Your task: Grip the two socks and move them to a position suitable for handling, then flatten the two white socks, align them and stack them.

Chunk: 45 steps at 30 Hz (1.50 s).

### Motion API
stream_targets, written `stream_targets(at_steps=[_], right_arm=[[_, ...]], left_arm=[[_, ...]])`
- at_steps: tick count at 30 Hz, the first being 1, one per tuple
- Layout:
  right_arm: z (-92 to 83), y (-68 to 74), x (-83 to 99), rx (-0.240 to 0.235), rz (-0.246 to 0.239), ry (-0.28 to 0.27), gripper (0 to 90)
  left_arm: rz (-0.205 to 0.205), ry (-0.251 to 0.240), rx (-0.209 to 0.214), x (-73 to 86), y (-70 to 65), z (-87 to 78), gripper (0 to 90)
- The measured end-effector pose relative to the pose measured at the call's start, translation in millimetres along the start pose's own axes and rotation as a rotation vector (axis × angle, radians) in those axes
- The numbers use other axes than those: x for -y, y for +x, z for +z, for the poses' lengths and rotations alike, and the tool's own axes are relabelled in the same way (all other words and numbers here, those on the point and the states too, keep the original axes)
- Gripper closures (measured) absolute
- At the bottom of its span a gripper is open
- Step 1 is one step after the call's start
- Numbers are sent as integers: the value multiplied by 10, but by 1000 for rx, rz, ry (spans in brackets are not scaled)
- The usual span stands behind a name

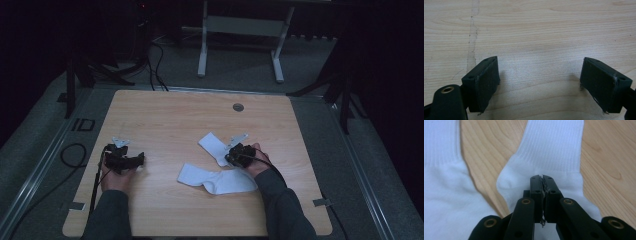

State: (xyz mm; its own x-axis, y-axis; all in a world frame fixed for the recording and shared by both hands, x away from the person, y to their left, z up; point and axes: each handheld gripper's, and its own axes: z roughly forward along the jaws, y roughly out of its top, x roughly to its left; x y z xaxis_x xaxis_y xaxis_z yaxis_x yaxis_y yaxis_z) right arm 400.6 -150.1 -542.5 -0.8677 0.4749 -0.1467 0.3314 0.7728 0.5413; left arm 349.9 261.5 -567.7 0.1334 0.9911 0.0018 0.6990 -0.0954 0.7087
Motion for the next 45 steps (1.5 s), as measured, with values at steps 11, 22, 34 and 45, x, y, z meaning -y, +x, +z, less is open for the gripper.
stream_targets(at_steps=[11, 22, 34, 45], right_arm=[[-78, -90, 67, -2, -26, 55, 852], [-236, -280, 133, 24, 33, 52, 732], [-226, -337, -50, 21, 127, -28, 598], [-117, -350, -212, 24, 129, 1, 547]], left_arm=[[0, 0, 1, 0, 0, 0, 159], [0, 0, 1, 0, 0, 1, 159], [1, 0, 1, -1, 0, 1, 158], [2, 1, 2, -2, 1, 1, 158]])
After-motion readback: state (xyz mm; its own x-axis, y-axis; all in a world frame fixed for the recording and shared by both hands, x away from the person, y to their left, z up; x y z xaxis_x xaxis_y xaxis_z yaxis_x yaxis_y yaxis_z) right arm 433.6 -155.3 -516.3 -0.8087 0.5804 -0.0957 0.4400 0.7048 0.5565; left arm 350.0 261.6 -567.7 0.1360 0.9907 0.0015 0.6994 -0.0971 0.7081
